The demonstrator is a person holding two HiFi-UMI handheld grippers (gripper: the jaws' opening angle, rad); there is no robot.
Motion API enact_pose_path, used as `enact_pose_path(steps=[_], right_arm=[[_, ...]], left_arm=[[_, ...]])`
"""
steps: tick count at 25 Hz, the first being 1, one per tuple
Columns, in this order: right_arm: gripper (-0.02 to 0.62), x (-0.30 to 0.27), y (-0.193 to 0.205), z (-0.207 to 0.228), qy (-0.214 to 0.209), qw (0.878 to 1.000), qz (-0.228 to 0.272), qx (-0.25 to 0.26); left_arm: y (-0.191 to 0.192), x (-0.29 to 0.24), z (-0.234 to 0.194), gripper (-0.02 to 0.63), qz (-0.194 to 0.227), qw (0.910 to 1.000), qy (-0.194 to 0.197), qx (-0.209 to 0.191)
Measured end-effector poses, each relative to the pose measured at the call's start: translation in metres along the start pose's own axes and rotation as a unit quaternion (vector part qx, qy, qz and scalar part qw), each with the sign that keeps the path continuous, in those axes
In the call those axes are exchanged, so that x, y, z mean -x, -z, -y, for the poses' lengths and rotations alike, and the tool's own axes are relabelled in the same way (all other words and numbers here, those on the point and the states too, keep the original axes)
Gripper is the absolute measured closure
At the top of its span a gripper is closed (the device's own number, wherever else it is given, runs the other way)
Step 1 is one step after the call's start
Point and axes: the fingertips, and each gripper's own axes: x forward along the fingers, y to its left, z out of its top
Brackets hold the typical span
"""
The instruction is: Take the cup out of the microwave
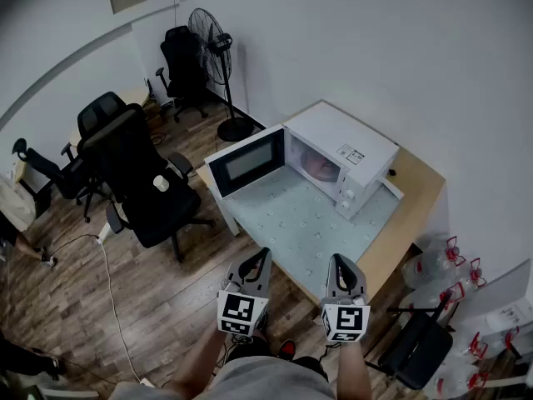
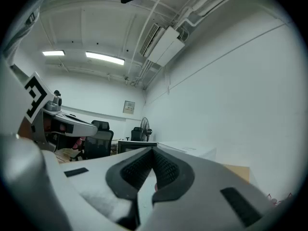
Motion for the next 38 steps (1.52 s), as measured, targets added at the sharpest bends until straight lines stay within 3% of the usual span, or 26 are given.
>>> enact_pose_path(steps=[21,28,38], right_arm=[[0.578,-0.02,0.002,0.002,-0.024,1.0,0.004,-0.012],[0.578,-0.066,0.009,0.005,-0.012,1.0,-0.004,-0.022],[0.578,-0.156,0.007,0.019,0.038,0.999,-0.018,-0.031]], left_arm=[[-0.001,-0.01,-0.01,0.583,0.003,0.9998,-0.02,0.003],[0.004,-0.05,-0.043,0.583,-0.003,0.9999,-0.011,0.004],[-0.004,-0.147,-0.098,0.583,-0.013,0.9988,0.047,0.002]])
